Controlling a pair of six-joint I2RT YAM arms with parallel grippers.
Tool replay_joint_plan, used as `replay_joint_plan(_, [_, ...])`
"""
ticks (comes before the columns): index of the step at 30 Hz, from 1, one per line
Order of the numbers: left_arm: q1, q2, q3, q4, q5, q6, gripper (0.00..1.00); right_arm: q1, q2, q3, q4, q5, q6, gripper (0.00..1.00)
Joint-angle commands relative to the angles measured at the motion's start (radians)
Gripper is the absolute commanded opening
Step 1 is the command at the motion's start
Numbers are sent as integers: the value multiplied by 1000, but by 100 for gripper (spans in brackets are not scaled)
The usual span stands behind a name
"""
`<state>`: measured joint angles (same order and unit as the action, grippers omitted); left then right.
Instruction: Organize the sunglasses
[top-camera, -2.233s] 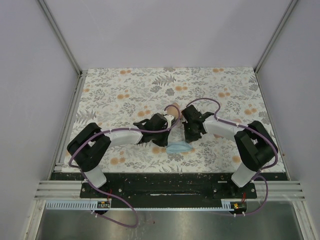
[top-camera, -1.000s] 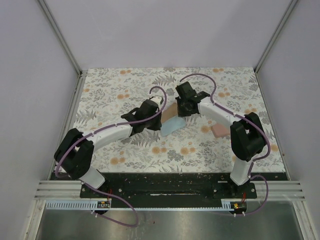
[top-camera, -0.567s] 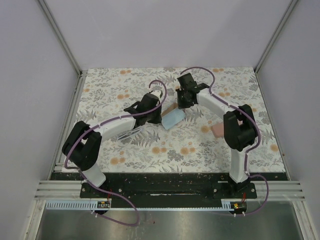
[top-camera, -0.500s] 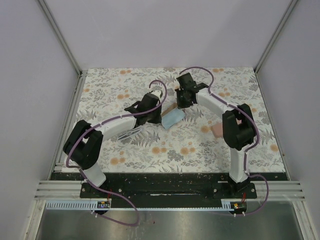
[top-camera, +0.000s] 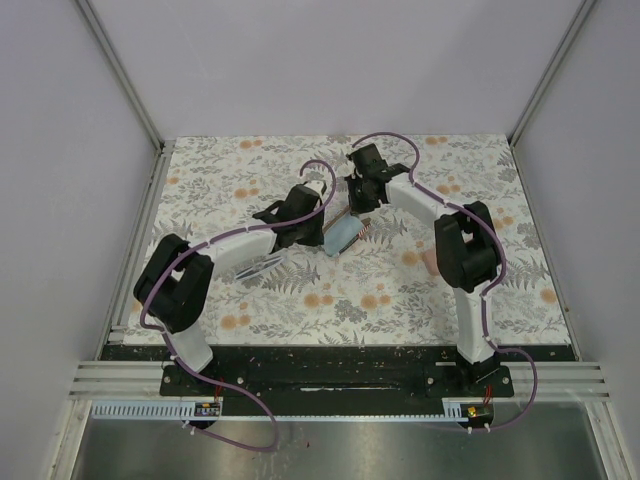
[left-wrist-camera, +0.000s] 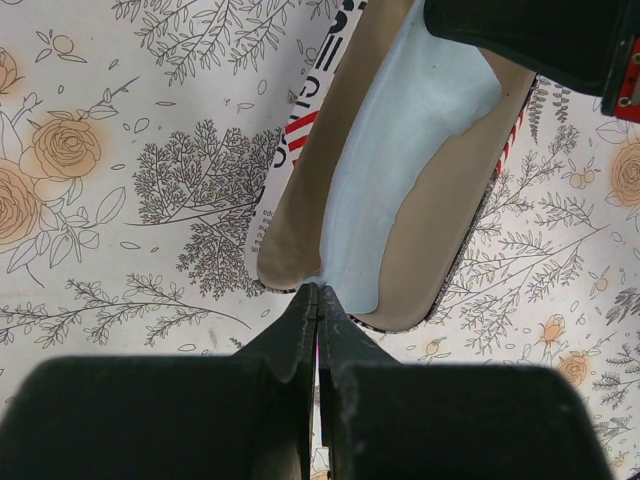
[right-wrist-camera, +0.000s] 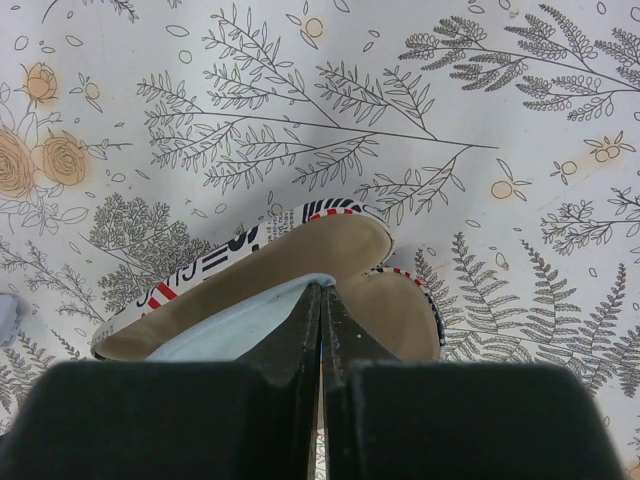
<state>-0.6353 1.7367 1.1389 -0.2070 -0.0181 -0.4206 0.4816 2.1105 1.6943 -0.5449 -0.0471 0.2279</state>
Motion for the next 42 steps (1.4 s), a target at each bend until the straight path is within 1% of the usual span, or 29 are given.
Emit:
replay_joint_plan(1, [9,12,39,49,12,-6,0,-14,8,45,49,-28,-18,0])
replay_joint_plan(13, [26,14,53,35,4,6,0,-17,31,85,53,-49,-19,0])
replay_joint_plan(17, [29,12,53,35,3,6,0,-17,36,88,54,-34,-16,0])
replay_joint_plan(18, [28,15,53,35,3,5,2,-18,36,90,54,-27,-13,5])
replay_joint_plan(19, [29,12,51,34,-2,5,6,-18,34,88,54,-22,-10,14])
replay_joint_plan(22, [29,3,51,29,-13,-1,20,-18,17,84,54,-13,-4,30])
replay_joint_plan(24, [29,-15,44,29,-23,-3,27,-20,0,73,54,-8,2,31])
replay_joint_plan(27, [29,-46,32,31,-40,2,35,-26,-23,61,53,-5,21,40])
replay_joint_plan(28, [29,-54,32,28,-45,3,35,-28,-32,56,51,-5,28,41])
replay_joint_plan(30, [31,-65,36,20,-52,6,35,-37,-55,44,51,-5,45,45])
replay_joint_plan(31, [34,-72,32,14,-54,8,36,-40,-72,35,49,-5,53,49])
replay_joint_plan(33, [36,-86,25,15,-60,13,37,-49,-102,13,49,0,80,60])
replay_joint_plan(34, [39,-91,24,14,-63,16,38,-54,-119,1,48,1,99,64])
replay_joint_plan(37, [46,-79,27,14,-51,32,39,-63,-159,-34,11,30,178,66])
replay_joint_plan(42, [59,-5,87,-2,-19,63,39,-74,-250,-177,8,43,339,71])
